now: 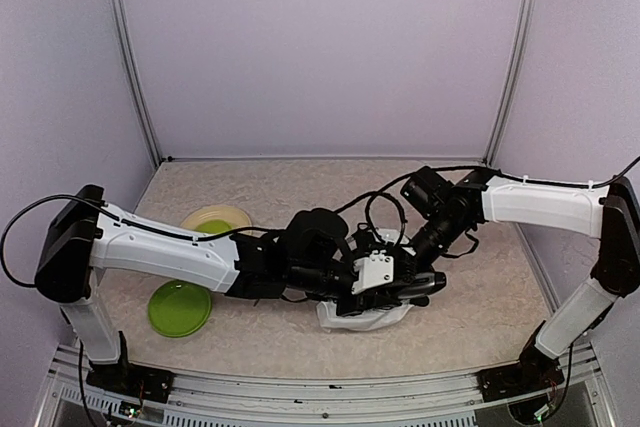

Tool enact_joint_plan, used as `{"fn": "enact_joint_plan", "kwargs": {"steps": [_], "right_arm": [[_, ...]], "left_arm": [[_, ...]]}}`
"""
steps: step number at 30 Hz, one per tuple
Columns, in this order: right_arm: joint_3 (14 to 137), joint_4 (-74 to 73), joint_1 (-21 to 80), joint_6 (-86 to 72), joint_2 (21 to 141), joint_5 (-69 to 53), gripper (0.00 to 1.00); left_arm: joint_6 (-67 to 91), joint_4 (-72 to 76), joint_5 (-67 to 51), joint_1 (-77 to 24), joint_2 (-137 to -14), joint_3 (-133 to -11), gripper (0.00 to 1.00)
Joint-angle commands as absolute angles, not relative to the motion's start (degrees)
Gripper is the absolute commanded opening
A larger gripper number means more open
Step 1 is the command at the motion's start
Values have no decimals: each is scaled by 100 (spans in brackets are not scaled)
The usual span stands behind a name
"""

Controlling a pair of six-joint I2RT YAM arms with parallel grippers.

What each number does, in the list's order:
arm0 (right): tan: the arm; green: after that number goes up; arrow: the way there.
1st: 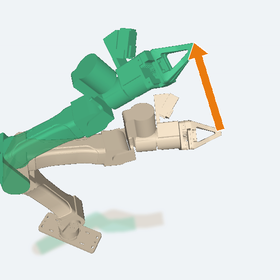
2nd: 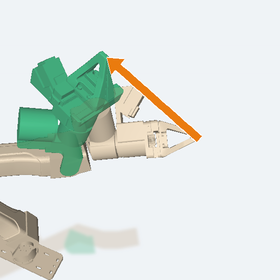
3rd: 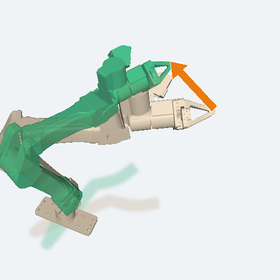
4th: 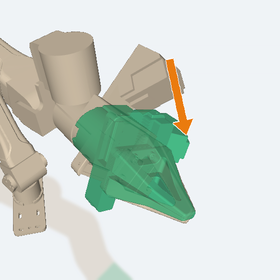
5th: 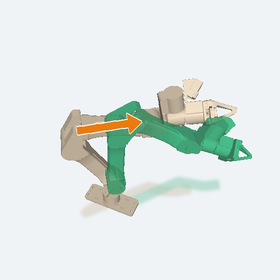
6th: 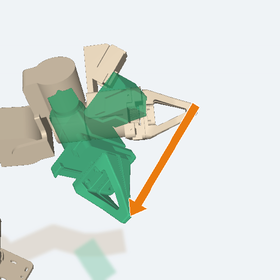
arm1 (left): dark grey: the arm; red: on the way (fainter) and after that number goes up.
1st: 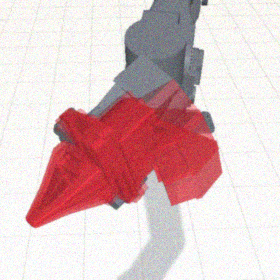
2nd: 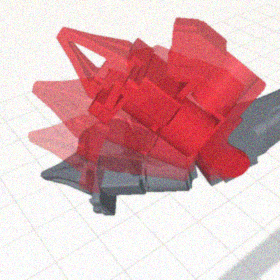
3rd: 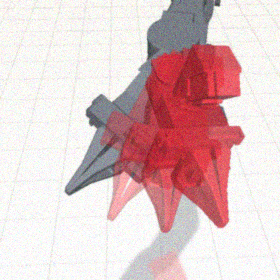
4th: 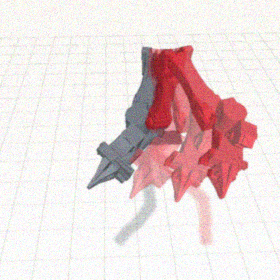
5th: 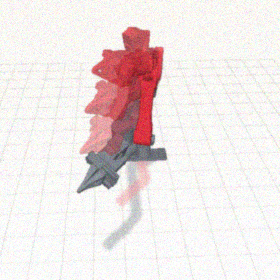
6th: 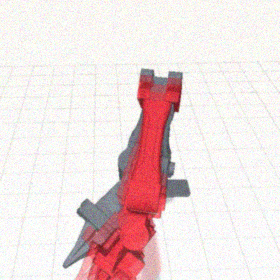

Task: Sort the hair-cutting tools

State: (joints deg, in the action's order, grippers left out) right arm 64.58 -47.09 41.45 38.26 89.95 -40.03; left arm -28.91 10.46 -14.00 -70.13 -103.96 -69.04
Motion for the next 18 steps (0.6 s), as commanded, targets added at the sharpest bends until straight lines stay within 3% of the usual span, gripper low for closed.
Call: {"fn": "enact_joint_plan", "kwargs": {"steps": [1, 17, 18], "right_arm": [[6372, -4801, 4201, 3799, 8897, -4127, 0], [6656, -4966, 4148, 3623, 9810, -4081, 0], [6712, -4958, 4111, 3573, 9857, -4075, 7]], "left_arm": [[-2856, 828, -775, -6959, -10202, -6690, 0], [-2252, 877, -90, -6842, -10457, -6027, 0], [-2228, 909, -93, -6820, -10526, -6041, 0]]}}
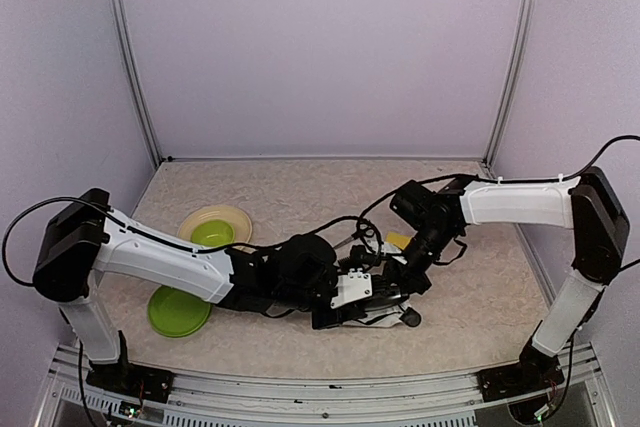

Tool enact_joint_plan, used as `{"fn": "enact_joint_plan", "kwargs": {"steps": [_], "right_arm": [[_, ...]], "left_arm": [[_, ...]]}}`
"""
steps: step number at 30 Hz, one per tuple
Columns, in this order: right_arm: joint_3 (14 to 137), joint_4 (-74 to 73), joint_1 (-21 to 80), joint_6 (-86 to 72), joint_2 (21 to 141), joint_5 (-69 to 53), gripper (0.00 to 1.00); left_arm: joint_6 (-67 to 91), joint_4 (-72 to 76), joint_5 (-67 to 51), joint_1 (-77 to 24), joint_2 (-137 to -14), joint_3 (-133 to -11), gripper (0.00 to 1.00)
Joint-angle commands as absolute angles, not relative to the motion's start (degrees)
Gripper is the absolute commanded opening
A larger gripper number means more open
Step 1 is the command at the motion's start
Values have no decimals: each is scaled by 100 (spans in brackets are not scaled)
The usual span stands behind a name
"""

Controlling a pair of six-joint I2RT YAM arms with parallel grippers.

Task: Sort the hair-cutting tools

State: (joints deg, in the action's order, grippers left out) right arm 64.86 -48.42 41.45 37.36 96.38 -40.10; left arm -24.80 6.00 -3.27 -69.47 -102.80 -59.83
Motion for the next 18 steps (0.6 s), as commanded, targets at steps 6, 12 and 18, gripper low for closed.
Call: {"fn": "enact_joint_plan", "kwargs": {"steps": [6, 12, 18], "right_arm": [[6609, -5034, 3636, 3446, 9552, -4163, 39], [5799, -5026, 3555, 3612, 8972, -3863, 56], [5458, -4673, 3546, 3573, 9076, -3555, 57]], "left_arm": [[-2177, 1122, -266, -6759, -10633, -5966, 0], [-1989, 1338, -229, -6758, -10639, -5901, 0], [-1925, 1588, -287, -6776, -10640, -5773, 0]]}}
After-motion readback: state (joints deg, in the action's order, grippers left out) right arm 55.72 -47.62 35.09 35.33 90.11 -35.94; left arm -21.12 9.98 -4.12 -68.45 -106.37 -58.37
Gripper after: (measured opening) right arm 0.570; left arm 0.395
